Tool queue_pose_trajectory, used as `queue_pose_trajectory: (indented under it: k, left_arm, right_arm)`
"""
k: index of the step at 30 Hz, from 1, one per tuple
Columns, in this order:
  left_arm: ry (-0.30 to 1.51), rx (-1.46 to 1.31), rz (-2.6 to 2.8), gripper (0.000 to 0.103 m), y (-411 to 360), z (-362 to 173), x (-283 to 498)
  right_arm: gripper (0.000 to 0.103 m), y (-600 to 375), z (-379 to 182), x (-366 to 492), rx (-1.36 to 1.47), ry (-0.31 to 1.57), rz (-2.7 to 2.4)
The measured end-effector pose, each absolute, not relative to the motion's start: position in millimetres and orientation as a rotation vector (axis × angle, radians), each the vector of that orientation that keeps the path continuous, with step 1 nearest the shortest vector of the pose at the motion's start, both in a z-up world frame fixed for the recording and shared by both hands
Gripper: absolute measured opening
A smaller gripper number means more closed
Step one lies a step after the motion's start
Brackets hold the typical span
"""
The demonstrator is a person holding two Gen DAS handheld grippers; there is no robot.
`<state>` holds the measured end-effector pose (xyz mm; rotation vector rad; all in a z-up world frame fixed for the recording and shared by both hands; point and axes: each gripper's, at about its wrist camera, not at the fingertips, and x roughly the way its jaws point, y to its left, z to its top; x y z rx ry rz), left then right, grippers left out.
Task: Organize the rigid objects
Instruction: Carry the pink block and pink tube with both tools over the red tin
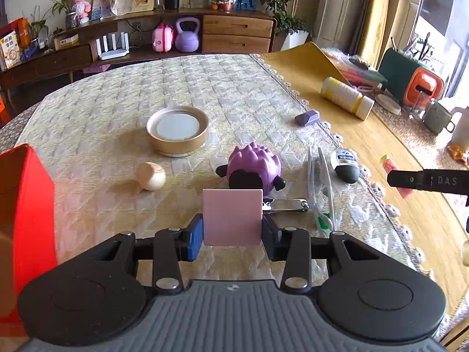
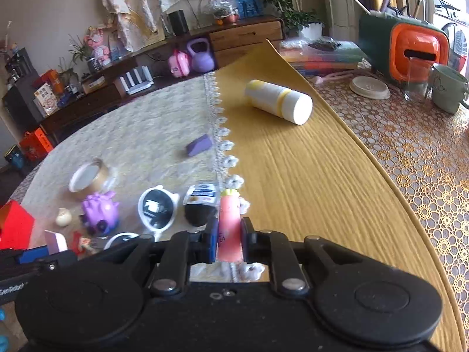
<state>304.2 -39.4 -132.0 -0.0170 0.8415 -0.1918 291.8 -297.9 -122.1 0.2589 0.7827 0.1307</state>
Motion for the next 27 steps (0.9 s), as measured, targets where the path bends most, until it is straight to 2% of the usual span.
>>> queue_pose_trajectory:
  k: [11, 27]
  left_arm:
    - [0.842, -0.046, -0.126, 0.04, 5, -85, 266]
    - [0.795, -0.089, 0.063, 0.04, 121, -50, 227]
  right_arm:
    - [0.016, -226, -68, 259, 0.173, 0.724, 0.352]
    - [0.015, -84, -33, 238, -0.004, 0.667, 0.61]
